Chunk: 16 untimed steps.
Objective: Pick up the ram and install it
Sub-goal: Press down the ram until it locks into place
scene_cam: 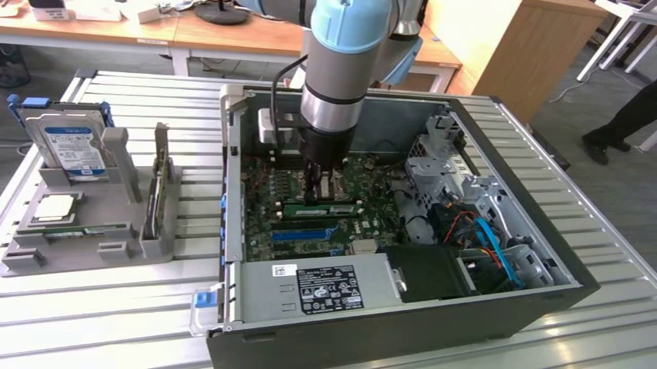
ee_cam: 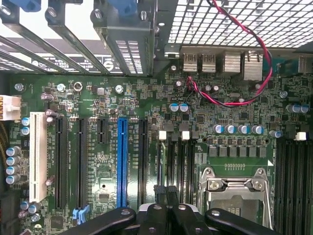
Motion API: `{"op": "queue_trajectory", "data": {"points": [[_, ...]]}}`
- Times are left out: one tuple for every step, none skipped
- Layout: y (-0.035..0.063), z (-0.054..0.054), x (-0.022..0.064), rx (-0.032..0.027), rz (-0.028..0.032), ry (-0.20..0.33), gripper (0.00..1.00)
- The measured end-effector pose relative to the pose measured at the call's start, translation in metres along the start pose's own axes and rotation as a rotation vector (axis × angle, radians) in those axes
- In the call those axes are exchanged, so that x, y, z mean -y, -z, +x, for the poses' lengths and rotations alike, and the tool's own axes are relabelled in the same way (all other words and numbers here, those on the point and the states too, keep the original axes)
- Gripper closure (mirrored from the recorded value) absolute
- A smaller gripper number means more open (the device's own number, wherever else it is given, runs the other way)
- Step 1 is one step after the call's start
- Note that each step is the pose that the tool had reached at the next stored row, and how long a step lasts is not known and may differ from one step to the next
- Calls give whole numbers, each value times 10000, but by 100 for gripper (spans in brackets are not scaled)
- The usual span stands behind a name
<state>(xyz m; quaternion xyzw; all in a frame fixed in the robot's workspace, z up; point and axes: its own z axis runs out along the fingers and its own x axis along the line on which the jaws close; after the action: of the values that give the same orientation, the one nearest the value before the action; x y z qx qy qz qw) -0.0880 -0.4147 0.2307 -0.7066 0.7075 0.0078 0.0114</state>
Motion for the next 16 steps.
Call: {"op": "queue_trajectory", "data": {"points": [[-4, 0, 0, -1, 0, 0, 89], [-4, 0, 0, -2, -2, 0, 89], [-4, 1, 0, -2, -1, 0, 89], [-5, 1, 0, -3, -2, 0, 89], [-9, 0, 0, 1, 1, 0, 89], [-16, 0, 0, 3, 2, 0, 89], [-21, 0, 0, 1, 1, 0, 89], [-25, 1, 0, -1, 0, 0, 89], [-26, 1, -1, -2, -1, 0, 89], [-26, 1, -1, -3, -1, 0, 89], [-26, 1, -1, -2, -1, 0, 89], [-27, 1, 0, -2, -1, 0, 89], [-28, 1, 0, -1, 0, 0, 89], [-32, 1, 0, 2, 1, 0, 89], [-38, 0, 0, 2, 1, 0, 89], [-42, 1, 0, 0, 0, 0, 89]]}}
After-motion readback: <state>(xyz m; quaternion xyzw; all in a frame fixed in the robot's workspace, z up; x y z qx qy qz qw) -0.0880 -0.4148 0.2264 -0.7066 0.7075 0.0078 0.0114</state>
